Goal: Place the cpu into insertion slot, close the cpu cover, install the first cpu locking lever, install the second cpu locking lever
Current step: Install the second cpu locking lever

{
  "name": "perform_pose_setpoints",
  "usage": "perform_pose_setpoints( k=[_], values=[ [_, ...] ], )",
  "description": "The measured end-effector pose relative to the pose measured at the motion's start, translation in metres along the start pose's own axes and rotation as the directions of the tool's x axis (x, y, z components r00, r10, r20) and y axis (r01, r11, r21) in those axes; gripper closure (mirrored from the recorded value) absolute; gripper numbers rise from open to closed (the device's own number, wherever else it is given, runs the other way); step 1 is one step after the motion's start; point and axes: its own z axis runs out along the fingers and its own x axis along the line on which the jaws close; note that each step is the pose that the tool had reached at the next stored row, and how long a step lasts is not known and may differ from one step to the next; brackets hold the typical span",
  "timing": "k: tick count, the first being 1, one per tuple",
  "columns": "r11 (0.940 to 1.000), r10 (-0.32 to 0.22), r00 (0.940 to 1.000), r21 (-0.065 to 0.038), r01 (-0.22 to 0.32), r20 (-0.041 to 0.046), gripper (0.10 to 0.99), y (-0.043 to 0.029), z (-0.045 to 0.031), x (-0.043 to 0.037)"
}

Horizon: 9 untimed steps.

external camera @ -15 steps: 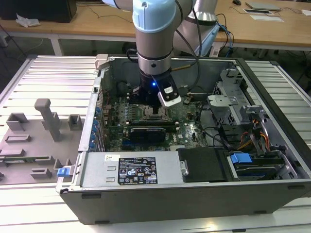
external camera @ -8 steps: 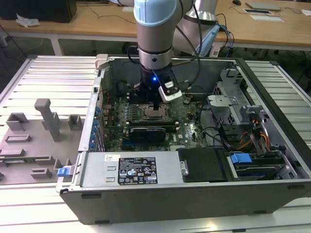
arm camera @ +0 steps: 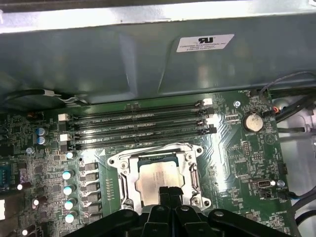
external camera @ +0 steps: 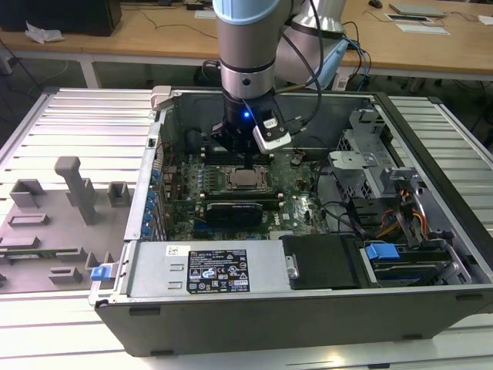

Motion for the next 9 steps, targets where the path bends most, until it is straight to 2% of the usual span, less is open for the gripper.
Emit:
perform_pose_setpoints(
  k=[9],
  values=[
    [1.0, 0.0, 1.0, 0.0, 0.0, 0.0, 0.98, 0.0, -0.0001, 0.0]
  ],
)
